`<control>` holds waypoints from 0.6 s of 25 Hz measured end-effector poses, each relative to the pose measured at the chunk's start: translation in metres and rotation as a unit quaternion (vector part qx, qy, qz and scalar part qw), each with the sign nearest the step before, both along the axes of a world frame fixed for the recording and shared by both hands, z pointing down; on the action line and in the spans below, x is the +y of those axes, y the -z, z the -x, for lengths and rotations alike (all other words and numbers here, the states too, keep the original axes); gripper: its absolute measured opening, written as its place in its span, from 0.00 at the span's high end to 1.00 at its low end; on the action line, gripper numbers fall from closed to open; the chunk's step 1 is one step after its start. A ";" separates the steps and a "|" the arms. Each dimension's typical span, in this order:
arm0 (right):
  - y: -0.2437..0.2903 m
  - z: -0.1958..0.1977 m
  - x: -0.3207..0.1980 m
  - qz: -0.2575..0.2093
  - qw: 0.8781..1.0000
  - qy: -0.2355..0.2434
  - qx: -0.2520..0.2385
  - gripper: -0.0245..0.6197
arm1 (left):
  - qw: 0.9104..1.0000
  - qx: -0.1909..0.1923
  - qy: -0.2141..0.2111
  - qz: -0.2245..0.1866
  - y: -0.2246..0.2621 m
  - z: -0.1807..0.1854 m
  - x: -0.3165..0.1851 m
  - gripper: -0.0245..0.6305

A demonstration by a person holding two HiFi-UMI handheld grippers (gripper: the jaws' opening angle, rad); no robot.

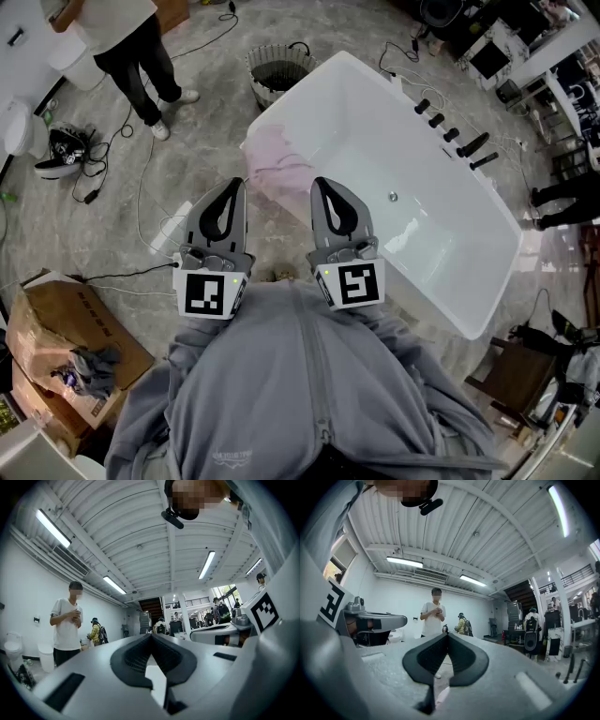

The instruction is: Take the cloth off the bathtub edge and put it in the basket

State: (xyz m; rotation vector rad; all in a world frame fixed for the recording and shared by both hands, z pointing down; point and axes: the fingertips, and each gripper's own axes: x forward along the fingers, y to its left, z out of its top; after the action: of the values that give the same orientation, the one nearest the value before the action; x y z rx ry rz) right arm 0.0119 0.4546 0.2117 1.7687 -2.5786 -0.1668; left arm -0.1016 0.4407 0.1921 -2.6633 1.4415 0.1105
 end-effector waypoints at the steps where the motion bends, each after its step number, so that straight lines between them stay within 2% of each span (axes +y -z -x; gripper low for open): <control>1: 0.001 0.001 -0.001 -0.001 1.000 -0.001 0.000 0.96 | 1.000 -0.001 -0.003 0.004 -0.001 0.001 0.001 0.95; 15: -0.006 0.027 0.001 0.000 1.000 0.001 0.008 0.96 | 1.000 0.005 -0.024 0.016 -0.014 0.021 0.001 0.95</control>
State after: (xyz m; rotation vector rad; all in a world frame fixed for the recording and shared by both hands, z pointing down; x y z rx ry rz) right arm -0.0149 0.4554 0.2178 1.7567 -2.5692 -0.1791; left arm -0.1225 0.4421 0.2064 -2.7286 1.3936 0.1069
